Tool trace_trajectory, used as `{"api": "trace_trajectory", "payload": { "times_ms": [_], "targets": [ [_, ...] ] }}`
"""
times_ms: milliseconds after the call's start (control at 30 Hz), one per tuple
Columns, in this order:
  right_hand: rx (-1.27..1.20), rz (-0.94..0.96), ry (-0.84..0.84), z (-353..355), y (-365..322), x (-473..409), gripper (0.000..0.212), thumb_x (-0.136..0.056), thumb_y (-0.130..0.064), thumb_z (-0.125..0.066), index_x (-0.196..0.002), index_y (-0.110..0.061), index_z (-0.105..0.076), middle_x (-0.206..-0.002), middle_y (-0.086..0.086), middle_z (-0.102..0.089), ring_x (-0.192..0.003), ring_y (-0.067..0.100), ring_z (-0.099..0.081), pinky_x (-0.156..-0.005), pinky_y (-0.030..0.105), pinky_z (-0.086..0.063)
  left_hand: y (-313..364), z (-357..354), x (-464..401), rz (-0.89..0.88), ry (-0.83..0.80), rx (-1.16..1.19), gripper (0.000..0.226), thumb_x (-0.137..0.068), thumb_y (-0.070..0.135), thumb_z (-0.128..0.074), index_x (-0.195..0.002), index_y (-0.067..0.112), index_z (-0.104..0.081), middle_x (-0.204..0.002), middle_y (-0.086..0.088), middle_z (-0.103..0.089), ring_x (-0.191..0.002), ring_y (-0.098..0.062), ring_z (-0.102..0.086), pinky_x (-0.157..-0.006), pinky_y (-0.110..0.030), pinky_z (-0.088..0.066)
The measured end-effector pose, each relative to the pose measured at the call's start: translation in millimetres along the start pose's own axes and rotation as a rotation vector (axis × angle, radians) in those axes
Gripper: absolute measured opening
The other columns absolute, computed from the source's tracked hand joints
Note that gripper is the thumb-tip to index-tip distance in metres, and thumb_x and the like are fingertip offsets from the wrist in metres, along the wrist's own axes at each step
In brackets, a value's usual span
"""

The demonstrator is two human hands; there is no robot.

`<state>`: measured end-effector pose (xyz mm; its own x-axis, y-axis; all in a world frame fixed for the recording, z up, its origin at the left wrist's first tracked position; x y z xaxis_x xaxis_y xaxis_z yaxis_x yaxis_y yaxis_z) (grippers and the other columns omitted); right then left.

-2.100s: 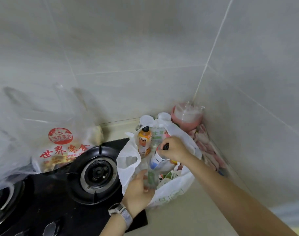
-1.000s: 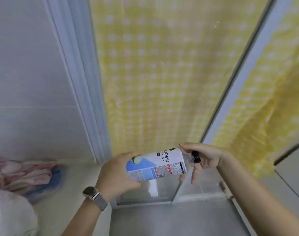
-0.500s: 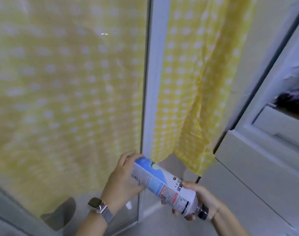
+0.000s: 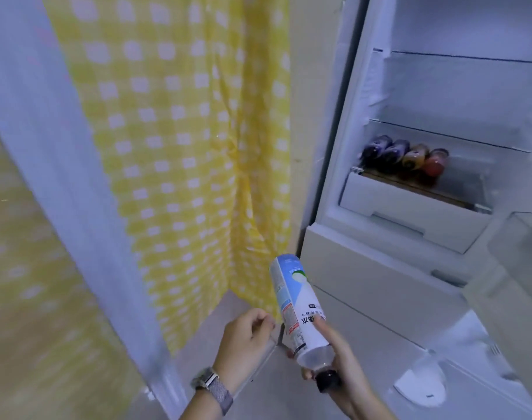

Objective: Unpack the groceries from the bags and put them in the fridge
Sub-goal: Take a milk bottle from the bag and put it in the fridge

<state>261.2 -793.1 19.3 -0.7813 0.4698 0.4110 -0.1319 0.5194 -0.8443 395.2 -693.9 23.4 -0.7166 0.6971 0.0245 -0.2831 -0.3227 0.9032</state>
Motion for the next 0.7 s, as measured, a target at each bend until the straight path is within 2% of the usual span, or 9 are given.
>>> {"api": "trace_trajectory", "payload": {
  "times_ms": [100,200,300,400,500,567,700],
  "targets": [
    [0.018,0.101,0.123,14.1,-33.4,-3.1,0.082,-0.053,-0.050,-0.071,-0.115,0.001,-0.057,-0.087,0.023,-0.066,-0.053,0.023,-0.061,-0.034,0.019,-0.036,18.0,-14.7,-39.0,-0.039,-0.089,-0.018,0.023,-0.091,0.017,-0.057,-0.069,0.022,-0.062,-0.062,0.012,-0.065,-0.060,0.005,-0.057,-0.060,-0.011,-0.040],
    [0.028,0.161,0.235,32.5,-58.6,-13.4,0.071,-0.057,-0.047,-0.069,-0.113,-0.005,-0.056,-0.088,0.024,-0.065,-0.043,0.018,-0.057,-0.033,0.014,-0.032,37.1,-33.1,-82.3,-0.084,-0.214,-0.061,0.026,-0.092,0.018,-0.057,-0.067,0.027,-0.060,-0.069,0.010,-0.068,-0.068,-0.003,-0.063,-0.069,-0.018,-0.046],
    [0.020,0.203,0.375,49.7,-79.9,-33.0,0.083,-0.049,-0.052,-0.072,-0.118,-0.009,-0.053,-0.089,0.018,-0.069,-0.060,0.029,-0.066,-0.037,0.019,-0.035,60.7,-54.3,-124.6,-0.158,-0.332,-0.124,0.020,-0.089,0.022,-0.060,-0.070,0.028,-0.060,-0.066,0.011,-0.063,-0.060,-0.003,-0.057,-0.066,-0.020,-0.046],
    [-0.019,0.218,0.478,68.2,-101.7,-49.9,0.088,-0.044,-0.053,-0.071,-0.118,-0.010,-0.053,-0.088,0.016,-0.070,-0.062,0.030,-0.066,-0.037,0.021,-0.035,82.1,-73.4,-158.7,-0.244,-0.417,-0.192,0.021,-0.086,0.021,-0.063,-0.068,0.032,-0.057,-0.067,0.015,-0.061,-0.060,0.004,-0.056,-0.063,-0.011,-0.043],
    [-0.035,0.269,0.561,86.4,-124.8,-61.2,0.090,-0.041,-0.053,-0.071,-0.117,-0.008,-0.054,-0.087,0.016,-0.071,-0.068,0.033,-0.068,-0.036,0.023,-0.036,95.5,-92.3,-189.2,-0.293,-0.488,-0.250,0.023,-0.082,0.023,-0.065,-0.063,0.032,-0.055,-0.063,0.017,-0.060,-0.056,0.008,-0.054,-0.059,-0.008,-0.041],
    [-0.068,0.276,0.605,100.3,-136.0,-68.2,0.087,-0.044,-0.051,-0.072,-0.119,-0.008,-0.055,-0.090,0.016,-0.071,-0.071,0.034,-0.070,-0.039,0.024,-0.038,102.5,-106.3,-207.5,-0.313,-0.516,-0.269,0.023,-0.081,0.024,-0.065,-0.062,0.031,-0.055,-0.061,0.017,-0.059,-0.053,0.009,-0.052,-0.057,-0.007,-0.040],
    [-0.129,0.277,0.673,131.8,-155.1,-79.3,0.068,-0.061,-0.044,-0.065,-0.117,-0.008,-0.057,-0.087,0.013,-0.072,-0.070,0.032,-0.072,-0.042,0.023,-0.039,120.5,-140.5,-234.3,-0.344,-0.580,-0.274,0.023,-0.082,0.022,-0.064,-0.063,0.029,-0.053,-0.060,0.017,-0.056,-0.045,0.013,-0.049,-0.053,-0.004,-0.036]
  ]
}}
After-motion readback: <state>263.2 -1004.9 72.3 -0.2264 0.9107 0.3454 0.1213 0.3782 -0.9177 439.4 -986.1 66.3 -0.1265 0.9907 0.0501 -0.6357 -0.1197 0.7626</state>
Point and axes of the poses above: each hand's wrist, its own x-axis away from the middle knuckle, its own z-axis out of the back of the hand, y = z × x, the point moved 3 cm from there along -x, towards the middle knuckle
